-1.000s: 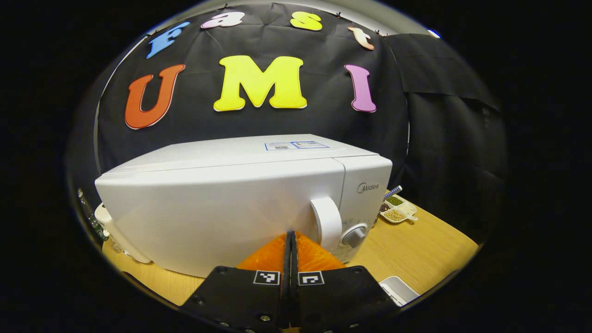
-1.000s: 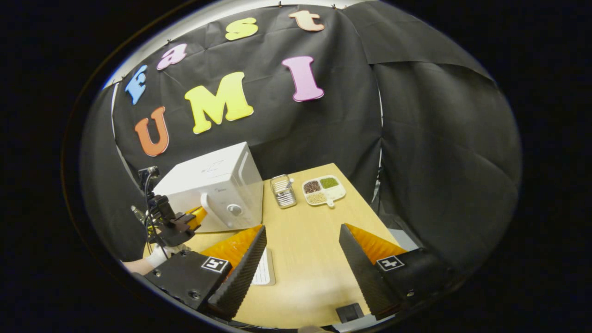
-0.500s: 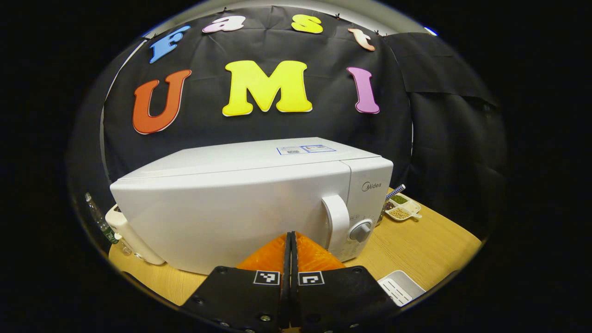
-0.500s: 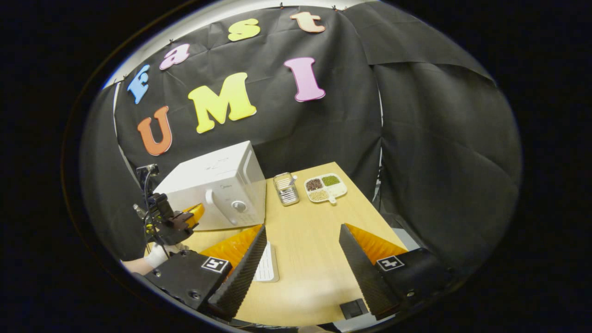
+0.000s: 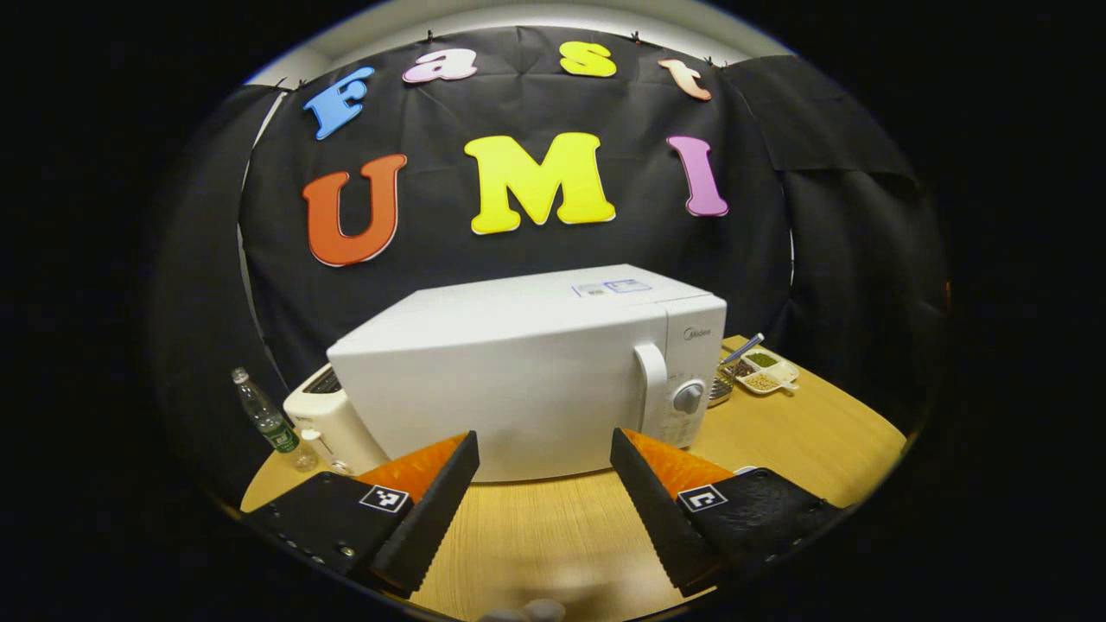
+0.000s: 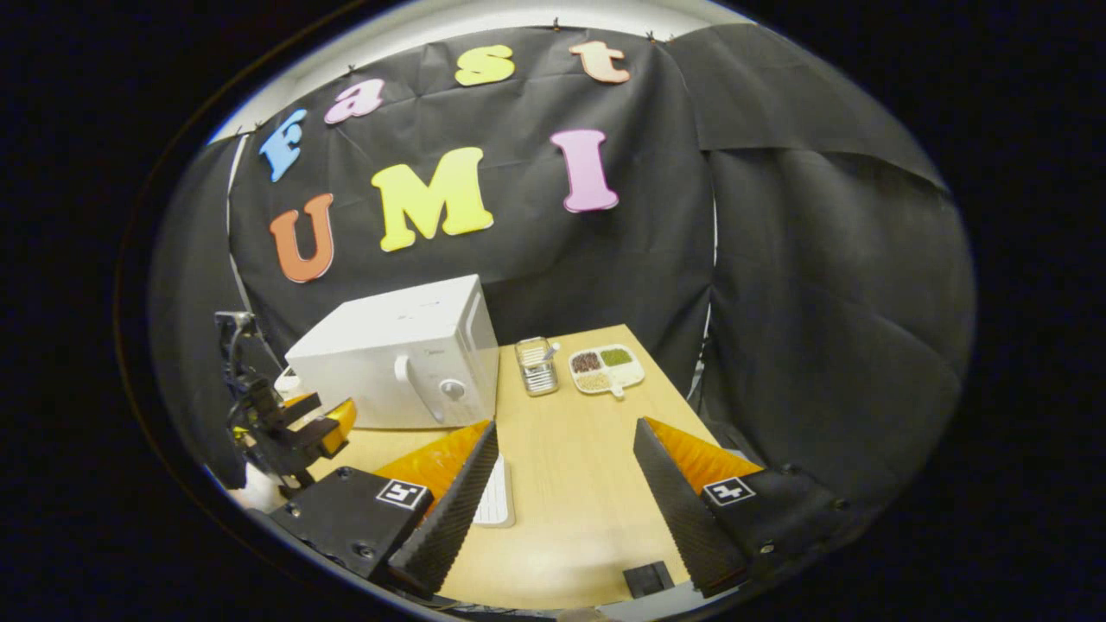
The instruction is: Open the microwave oven with the left hand, put the food in, and close the microwave oven.
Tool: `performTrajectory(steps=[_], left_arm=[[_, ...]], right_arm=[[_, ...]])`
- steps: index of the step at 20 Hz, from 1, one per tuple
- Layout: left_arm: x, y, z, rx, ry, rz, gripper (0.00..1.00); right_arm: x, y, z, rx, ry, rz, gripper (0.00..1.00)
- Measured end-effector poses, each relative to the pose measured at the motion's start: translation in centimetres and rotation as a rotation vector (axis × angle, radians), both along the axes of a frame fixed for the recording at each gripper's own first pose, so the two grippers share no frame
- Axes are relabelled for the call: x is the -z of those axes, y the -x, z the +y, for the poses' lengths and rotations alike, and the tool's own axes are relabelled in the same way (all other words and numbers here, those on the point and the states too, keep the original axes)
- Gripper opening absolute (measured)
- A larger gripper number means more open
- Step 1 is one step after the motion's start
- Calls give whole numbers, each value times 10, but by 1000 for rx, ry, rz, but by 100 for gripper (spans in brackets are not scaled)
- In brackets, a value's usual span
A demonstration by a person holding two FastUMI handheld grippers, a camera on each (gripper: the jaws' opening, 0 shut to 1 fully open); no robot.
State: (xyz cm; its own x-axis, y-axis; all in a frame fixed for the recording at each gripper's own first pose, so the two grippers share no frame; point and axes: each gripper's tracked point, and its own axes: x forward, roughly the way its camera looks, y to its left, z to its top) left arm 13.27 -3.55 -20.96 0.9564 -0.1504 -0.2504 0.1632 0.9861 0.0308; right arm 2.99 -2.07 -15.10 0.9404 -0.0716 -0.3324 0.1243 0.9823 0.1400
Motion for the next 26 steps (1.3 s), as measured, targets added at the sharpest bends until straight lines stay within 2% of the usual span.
performTrajectory(steps=[2, 6, 7, 8, 11, 14, 15, 17, 18, 21, 22, 23, 26], left_arm=[[-35, 37, 10, 8, 23, -58, 97], [-85, 97, 37, -11, 80, -102, 96], [-94, 109, 42, -12, 87, -108, 96], [-102, 117, 49, -16, 87, -113, 96], [-131, 138, 67, -18, 86, -157, 96], [-152, 151, 79, -27, 81, -200, 96], [-159, 154, 81, -33, 79, -213, 92], [-169, 157, 86, -41, 83, -224, 100], [-173, 159, 86, -43, 94, -225, 96], [-182, 161, 89, -53, 127, -235, 97], [-184, 160, 93, -65, 128, -241, 92], [-188, 159, 95, -78, 126, -249, 97], [-195, 155, 102, -116, 123, -260, 97]], right_arm=[[-16, 4, 15, -21, 32, -45, 92], [-44, 14, 49, -70, 101, -130, 92], [-49, 17, 57, -80, 120, -147, 100], [-52, 21, 67, -90, 128, -162, 92], [-67, 32, 88, -105, 115, -204, 92], [-83, 44, 97, -102, 97, -243, 92], [-88, 46, 100, -100, 94, -254, 92], [-93, 48, 104, -105, 81, -257, 92], [-95, 49, 105, -104, 73, -259, 92], [-109, 54, 101, -91, 74, -280, 92], [-112, 56, 101, -88, 76, -288, 92], [-115, 57, 100, -87, 80, -293, 92], [-117, 56, 95, -85, 74, -294, 92]])
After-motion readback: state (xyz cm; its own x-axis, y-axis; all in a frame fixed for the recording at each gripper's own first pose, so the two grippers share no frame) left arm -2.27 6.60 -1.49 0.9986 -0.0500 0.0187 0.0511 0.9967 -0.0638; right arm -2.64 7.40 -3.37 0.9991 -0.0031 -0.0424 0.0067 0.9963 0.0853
